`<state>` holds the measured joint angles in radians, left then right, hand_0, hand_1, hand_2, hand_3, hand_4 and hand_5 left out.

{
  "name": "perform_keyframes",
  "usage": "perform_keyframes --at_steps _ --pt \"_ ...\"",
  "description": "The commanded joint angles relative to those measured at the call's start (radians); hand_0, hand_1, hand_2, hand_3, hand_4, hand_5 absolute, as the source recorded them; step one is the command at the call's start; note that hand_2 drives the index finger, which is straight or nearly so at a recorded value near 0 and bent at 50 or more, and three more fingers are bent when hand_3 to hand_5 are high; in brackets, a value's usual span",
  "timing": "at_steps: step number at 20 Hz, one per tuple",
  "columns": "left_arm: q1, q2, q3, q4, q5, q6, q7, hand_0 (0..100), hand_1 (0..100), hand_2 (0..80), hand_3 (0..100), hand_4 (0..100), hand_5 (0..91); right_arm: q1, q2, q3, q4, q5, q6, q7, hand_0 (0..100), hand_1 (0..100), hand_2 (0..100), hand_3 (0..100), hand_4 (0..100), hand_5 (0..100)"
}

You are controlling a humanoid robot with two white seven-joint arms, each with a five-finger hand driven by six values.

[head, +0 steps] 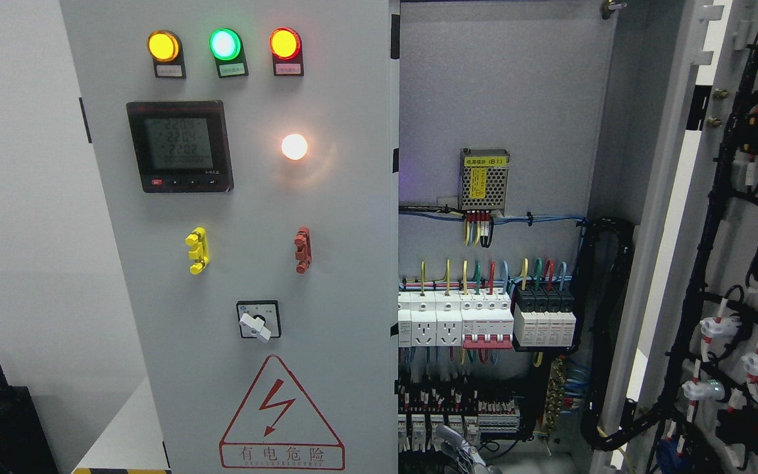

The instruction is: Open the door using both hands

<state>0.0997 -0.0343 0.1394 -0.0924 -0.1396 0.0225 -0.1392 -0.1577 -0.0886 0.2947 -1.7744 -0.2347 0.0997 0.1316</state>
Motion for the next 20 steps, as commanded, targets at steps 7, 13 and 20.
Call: perform_keyframes --at_steps 7,13,20 --pt "0.0 -0.001 0.0 0.0 0.0 0.001 0.0 0 0 0.0 0 3 0.0 -0.135 0.061 -0.025 0.104 -0.09 0.081 0.0 0 0 0 0 0 0" --pt "0.0 -0.001 0.0 0.0 0.0 0.001 0.0 0 0 0.0 0 3 0.0 -0.19 0.059 -0.038 0.19 -0.089 0.086 0.0 0 0 0 0 0 0" --pt "0.0 -0.001 0.0 0.0 0.0 0.001 0.0 0 0 0.0 0 3 0.0 -0.241 0.058 -0.051 0.257 -0.097 0.092 0.0 0 0 0 0 0 0"
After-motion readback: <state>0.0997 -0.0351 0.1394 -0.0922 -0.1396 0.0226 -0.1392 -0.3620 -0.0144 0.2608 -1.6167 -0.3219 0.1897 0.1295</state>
